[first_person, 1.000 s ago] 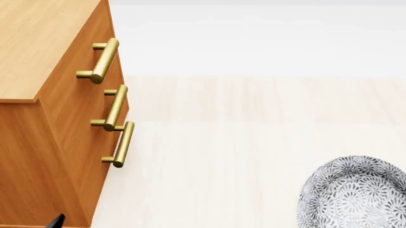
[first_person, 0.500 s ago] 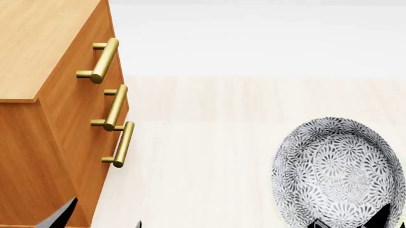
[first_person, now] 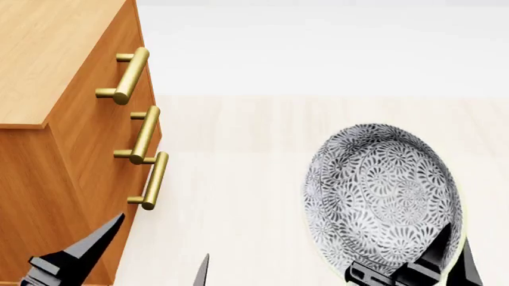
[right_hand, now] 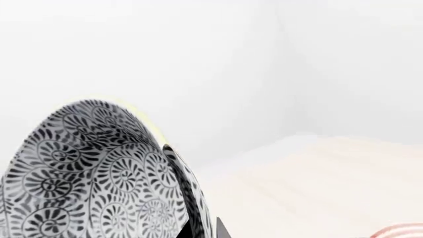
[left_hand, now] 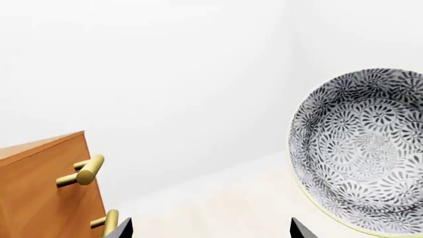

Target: Put the bowl on top of the cabinet.

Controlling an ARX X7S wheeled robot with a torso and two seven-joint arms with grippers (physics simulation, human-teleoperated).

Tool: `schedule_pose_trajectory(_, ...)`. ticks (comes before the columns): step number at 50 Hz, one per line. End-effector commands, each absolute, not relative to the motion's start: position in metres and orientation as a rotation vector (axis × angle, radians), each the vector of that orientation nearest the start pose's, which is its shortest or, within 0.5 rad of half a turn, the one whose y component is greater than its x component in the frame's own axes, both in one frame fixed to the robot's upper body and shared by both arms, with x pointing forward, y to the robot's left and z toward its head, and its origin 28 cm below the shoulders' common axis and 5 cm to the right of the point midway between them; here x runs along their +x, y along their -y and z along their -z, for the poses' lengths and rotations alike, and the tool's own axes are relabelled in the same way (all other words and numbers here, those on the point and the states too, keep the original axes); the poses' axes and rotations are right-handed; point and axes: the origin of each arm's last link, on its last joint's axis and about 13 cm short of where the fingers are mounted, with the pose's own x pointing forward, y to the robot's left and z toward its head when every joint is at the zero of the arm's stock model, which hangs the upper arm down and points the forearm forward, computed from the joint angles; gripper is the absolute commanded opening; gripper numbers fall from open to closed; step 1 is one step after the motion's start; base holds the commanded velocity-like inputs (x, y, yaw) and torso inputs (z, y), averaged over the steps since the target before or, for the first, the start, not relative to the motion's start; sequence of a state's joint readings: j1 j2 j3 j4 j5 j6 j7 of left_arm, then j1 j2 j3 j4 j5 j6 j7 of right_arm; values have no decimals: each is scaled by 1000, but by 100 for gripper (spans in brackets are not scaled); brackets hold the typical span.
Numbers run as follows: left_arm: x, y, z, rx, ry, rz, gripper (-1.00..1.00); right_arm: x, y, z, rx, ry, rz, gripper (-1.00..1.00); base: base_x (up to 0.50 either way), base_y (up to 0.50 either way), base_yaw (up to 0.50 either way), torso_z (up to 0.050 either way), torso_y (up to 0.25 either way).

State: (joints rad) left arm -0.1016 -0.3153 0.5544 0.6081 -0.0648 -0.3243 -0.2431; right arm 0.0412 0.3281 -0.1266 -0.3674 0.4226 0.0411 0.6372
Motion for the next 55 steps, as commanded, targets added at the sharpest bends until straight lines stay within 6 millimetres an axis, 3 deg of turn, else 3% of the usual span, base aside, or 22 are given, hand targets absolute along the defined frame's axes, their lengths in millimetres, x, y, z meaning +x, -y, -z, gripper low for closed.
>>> schedule_pose_trajectory(1,188,-147,-125,198,301,401,100,227,118,-100,120,334,274,-100,0,0,0,0,0)
schedule_pose_trajectory(9,197,-144,-131,198,301,408,100,238,120,-101,131,372,168,-100,0,0,0,0,0)
schedule_pose_trajectory(23,200,-143,-143,203,305,415,100,236,116,-106,109,442,46,-100,0,0,0,0,0)
schedule_pose_trajectory(37,201,-142,-147,206,317,414,100,220,116,-101,103,514,-88,-100,0,0,0,0,1)
schedule_pose_trajectory(55,203,-144,-142,199,306,406,100,203,117,-98,103,555,-129,-100,0,0,0,0,0)
